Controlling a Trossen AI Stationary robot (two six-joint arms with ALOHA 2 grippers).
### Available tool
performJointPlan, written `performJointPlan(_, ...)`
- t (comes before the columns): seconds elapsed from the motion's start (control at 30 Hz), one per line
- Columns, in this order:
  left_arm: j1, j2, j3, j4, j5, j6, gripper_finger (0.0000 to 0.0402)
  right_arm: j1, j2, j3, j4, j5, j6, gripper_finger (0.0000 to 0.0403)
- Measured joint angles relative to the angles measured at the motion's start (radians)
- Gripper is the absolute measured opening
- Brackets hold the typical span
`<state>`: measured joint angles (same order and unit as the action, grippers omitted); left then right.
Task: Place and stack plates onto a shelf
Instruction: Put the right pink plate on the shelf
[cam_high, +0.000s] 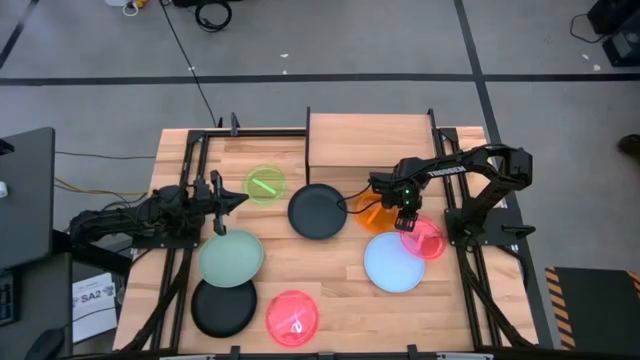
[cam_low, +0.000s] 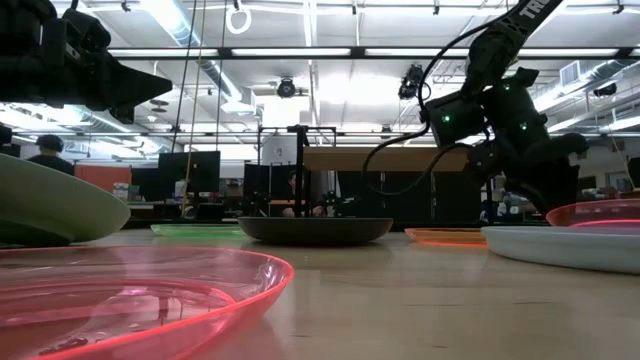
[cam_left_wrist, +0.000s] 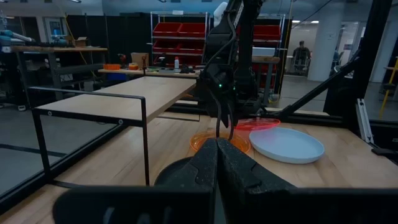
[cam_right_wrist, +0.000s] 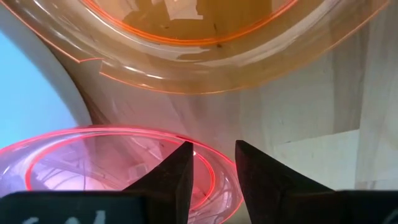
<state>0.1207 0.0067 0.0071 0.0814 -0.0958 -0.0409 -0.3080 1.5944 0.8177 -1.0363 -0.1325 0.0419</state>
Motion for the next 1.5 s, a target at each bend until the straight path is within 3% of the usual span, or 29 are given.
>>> performJointPlan(0.77,0.000,0.000,0.000,0.000,0.000,0.000,0.0011,0.000,0.000,0.000,-0.001,0.000,-0.001,0.0008)
performJointPlan(1.5,0.000,0.000,0.000,0.000,0.000,0.000,0.0011,0.000,0.000,0.003,-0.056,-0.053,0.000,0.0005)
